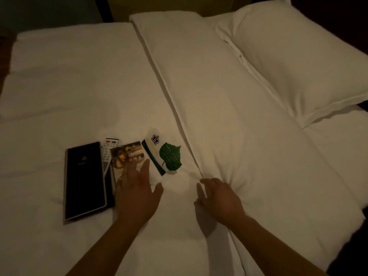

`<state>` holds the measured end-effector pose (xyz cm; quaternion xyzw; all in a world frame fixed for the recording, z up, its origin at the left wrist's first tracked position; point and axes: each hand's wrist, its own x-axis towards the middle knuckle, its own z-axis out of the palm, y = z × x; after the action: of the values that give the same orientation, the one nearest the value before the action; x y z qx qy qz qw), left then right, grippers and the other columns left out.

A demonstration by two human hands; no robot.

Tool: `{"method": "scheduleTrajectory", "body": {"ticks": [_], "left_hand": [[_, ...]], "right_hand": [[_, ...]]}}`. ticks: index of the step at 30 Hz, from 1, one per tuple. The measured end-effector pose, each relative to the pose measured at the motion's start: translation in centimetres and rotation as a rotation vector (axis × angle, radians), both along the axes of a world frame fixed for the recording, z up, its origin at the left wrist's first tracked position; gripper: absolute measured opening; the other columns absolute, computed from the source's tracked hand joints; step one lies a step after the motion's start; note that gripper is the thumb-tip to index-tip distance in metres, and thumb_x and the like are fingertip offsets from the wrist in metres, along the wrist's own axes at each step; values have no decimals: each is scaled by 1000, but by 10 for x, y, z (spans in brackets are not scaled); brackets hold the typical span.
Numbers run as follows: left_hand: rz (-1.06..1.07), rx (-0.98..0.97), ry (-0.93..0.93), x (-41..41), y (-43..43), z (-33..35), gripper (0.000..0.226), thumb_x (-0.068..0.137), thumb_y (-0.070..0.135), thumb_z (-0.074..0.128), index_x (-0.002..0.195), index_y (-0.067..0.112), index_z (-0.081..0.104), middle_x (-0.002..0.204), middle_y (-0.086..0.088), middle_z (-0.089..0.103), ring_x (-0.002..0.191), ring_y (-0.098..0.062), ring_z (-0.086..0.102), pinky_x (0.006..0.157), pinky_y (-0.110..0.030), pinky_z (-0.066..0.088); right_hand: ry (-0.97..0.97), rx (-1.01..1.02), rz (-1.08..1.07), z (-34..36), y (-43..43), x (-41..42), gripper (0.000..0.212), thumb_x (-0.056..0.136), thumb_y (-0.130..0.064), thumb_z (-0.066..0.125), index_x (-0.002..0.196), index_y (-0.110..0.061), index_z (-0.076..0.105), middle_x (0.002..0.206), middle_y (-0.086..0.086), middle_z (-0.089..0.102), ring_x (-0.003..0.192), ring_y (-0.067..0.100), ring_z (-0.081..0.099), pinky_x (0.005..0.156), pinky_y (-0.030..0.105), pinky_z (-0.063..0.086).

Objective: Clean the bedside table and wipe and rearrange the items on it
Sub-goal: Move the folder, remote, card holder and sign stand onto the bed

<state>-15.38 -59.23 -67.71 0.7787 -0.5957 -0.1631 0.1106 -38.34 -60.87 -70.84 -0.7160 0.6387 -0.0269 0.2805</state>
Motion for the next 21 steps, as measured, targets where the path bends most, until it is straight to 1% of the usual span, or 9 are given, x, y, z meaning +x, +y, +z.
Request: {"method": "scheduleTrajectory", "body": {"ticks": [2, 4, 5, 8, 10, 14, 17, 21], "left_hand": [[-74, 36, -80, -5, -6, 5, 78, 89, 54, 52, 155, 25, 23, 162, -14, 21, 150, -33, 13, 118, -54, 21], [-124, 40, -82, -11, -11, 14, 79, 87, 62, 37, 157, 31, 15, 164, -13, 16, 151, -32, 9, 119, -51, 16], [-146, 37, -67, -14, -13, 20, 80, 86, 64, 34, 157, 33, 12, 164, -12, 15, 151, -31, 8, 119, -51, 14], [-218, 27, -80, -26, -21, 35, 77, 92, 64, 37, 157, 36, 7, 166, -10, 11, 152, -31, 5, 121, -53, 12], [-245, 0, -79, -37, -24, 45, 77, 92, 65, 38, 156, 37, 6, 166, -10, 10, 152, -31, 4, 121, -55, 12], [-315, -57, -31, -67, -26, 65, 80, 86, 69, 26, 157, 35, 8, 165, -10, 14, 152, -30, 5, 119, -57, 17], [-382, -89, -33, -96, -22, 77, 81, 85, 70, 23, 157, 36, 6, 165, -10, 15, 153, -30, 5, 120, -55, 14], [-450, -84, -13, -134, -11, 82, 81, 85, 70, 21, 156, 37, 3, 166, -8, 12, 153, -28, 3, 122, -54, 9]], "right_hand": [[-75, -57, -66, 12, -3, -4, 51, 89, -52, 56, 136, -33, 50, 131, -4, 57, 110, 19, 57, 88, 31, 51], [-120, -102, -111, 27, -3, -9, 51, 89, -52, 56, 136, -33, 50, 132, -4, 58, 110, 19, 57, 85, 30, 49], [-130, -116, -124, 35, -3, -12, 53, 89, -52, 57, 137, -33, 50, 133, -5, 57, 112, 19, 56, 86, 30, 48], [-132, -153, -149, 55, 1, -23, 56, 87, -50, 61, 139, -34, 47, 136, -7, 55, 117, 18, 53, 88, 29, 45], [-127, -182, -170, 66, 5, -31, 56, 87, -50, 61, 139, -36, 46, 136, -10, 54, 118, 17, 52, 89, 29, 45], [-126, -230, -239, 83, 18, -53, 57, 86, -49, 63, 139, -40, 45, 135, -13, 53, 118, 14, 51, 88, 27, 45], [-117, -247, -294, 90, 30, -76, 55, 86, -49, 62, 138, -41, 44, 134, -15, 53, 118, 12, 50, 86, 26, 43], [-113, -243, -358, 93, 44, -109, 55, 87, -48, 62, 138, -42, 43, 136, -16, 51, 122, 12, 48, 91, 27, 43]]}}
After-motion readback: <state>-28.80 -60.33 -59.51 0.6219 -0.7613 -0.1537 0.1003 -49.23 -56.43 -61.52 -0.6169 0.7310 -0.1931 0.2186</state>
